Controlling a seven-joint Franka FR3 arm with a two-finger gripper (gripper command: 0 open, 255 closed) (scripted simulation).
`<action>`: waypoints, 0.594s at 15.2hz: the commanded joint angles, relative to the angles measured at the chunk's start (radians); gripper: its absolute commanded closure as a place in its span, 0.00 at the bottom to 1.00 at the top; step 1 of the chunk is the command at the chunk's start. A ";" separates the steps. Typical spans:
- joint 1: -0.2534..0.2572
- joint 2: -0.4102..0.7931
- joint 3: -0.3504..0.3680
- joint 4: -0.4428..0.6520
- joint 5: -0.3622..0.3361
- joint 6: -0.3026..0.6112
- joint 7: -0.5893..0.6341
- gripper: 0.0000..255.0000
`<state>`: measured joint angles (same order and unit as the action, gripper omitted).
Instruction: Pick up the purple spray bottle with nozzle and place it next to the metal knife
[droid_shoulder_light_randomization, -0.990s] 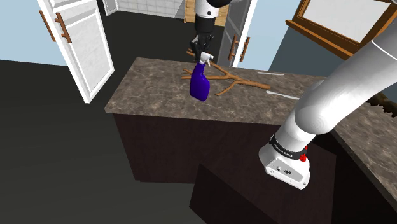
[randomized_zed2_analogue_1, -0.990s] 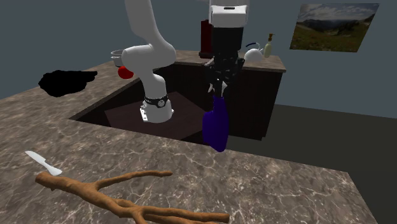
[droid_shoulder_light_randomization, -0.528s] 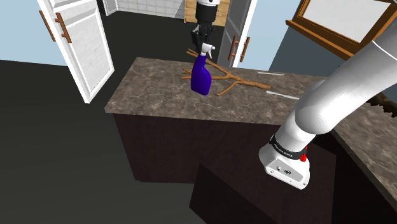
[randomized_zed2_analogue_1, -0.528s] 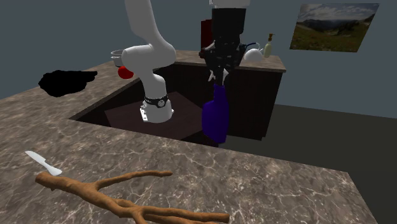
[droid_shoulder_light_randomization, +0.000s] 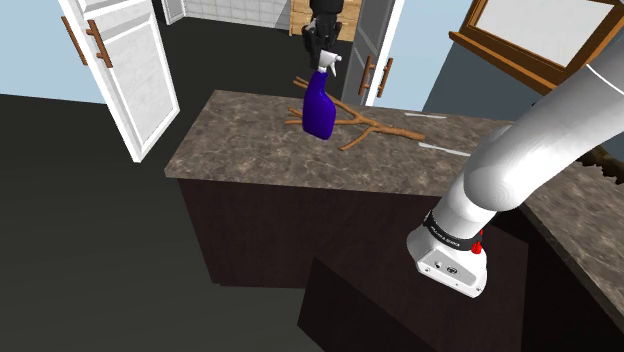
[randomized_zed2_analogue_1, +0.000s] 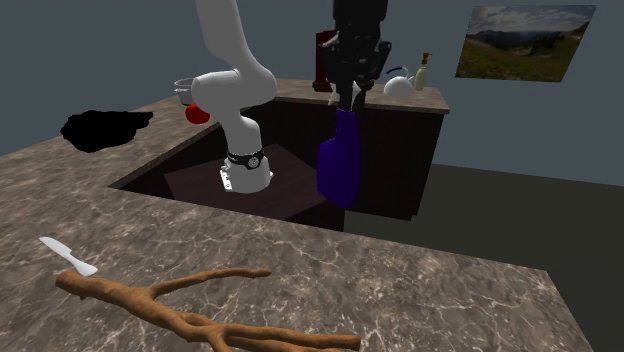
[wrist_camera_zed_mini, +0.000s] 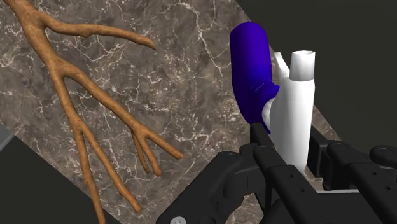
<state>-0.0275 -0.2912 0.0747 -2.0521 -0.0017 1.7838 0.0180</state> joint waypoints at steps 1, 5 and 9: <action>0.000 0.002 0.000 0.031 0.000 -0.029 0.000 1.00; 0.000 0.006 0.000 0.089 -0.001 -0.083 -0.001 1.00; -0.001 0.015 0.000 0.152 -0.001 -0.137 -0.001 1.00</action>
<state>-0.0287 -0.2810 0.0733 -1.9194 -0.0028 1.6612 0.0155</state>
